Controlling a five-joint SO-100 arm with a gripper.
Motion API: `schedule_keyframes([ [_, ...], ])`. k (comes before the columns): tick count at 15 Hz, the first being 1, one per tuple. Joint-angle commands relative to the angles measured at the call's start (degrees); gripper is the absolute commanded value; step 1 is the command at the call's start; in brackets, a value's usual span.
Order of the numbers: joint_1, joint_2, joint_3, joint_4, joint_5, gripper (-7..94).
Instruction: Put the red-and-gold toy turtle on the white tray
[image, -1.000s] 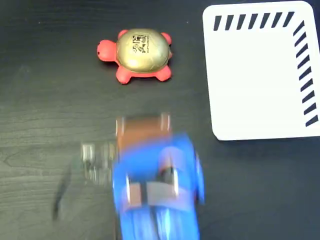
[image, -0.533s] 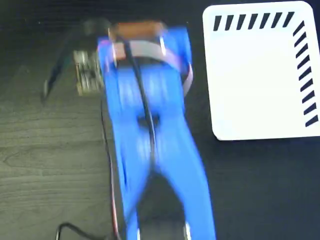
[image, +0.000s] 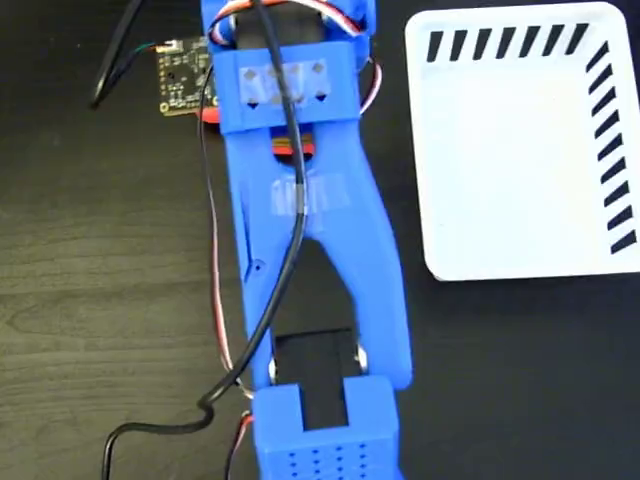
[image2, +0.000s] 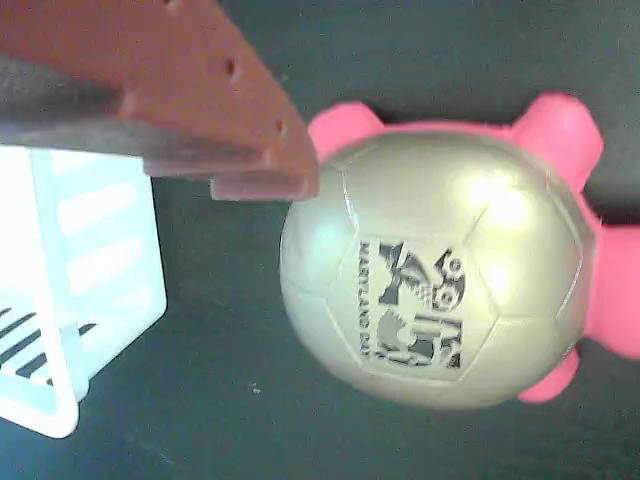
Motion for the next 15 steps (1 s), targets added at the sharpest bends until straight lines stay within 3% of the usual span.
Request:
schedule_keyframes([
  [1,0.7,1.8,-2.4,2.6,-2.4,50],
  [7,2.3,-2.6,-2.8,5.0,-7.3,61],
  [10,2.7,-8.6,-8.4,8.7,-6.5,62],
  [15,2.9,-14.1,-13.8,8.7,-3.6,65],
])
